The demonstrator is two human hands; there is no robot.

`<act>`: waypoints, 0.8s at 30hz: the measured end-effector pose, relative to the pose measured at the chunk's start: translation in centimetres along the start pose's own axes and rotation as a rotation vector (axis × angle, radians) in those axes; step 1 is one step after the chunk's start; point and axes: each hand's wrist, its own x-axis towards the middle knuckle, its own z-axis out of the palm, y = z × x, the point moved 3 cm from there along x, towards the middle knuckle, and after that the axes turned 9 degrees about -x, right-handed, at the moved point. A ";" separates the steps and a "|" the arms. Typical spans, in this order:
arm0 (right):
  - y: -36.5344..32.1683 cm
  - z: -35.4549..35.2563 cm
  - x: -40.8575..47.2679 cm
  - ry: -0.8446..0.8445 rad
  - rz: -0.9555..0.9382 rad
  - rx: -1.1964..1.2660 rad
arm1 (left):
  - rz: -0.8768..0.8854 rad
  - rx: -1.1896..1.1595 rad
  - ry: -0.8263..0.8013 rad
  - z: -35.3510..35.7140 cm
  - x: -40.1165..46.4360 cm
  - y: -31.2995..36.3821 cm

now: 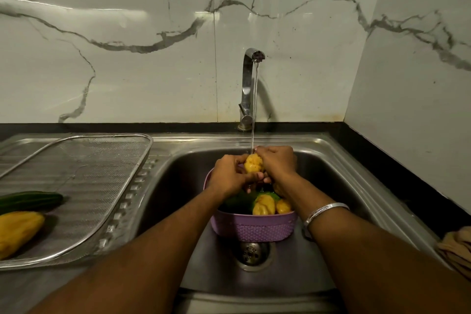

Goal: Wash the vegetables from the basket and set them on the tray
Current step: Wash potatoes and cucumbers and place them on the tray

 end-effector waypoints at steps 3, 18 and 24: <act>-0.4 0.2 0.0 -0.172 0.073 0.105 | -0.007 -0.036 0.044 -0.7 0.2 -0.4; -0.2 -1.0 -0.5 -0.275 0.297 0.411 | -0.093 -0.204 -0.010 0.6 0.3 0.9; 0.5 -0.6 0.0 -0.196 0.025 -0.056 | -0.140 -0.151 0.080 2.1 1.5 0.6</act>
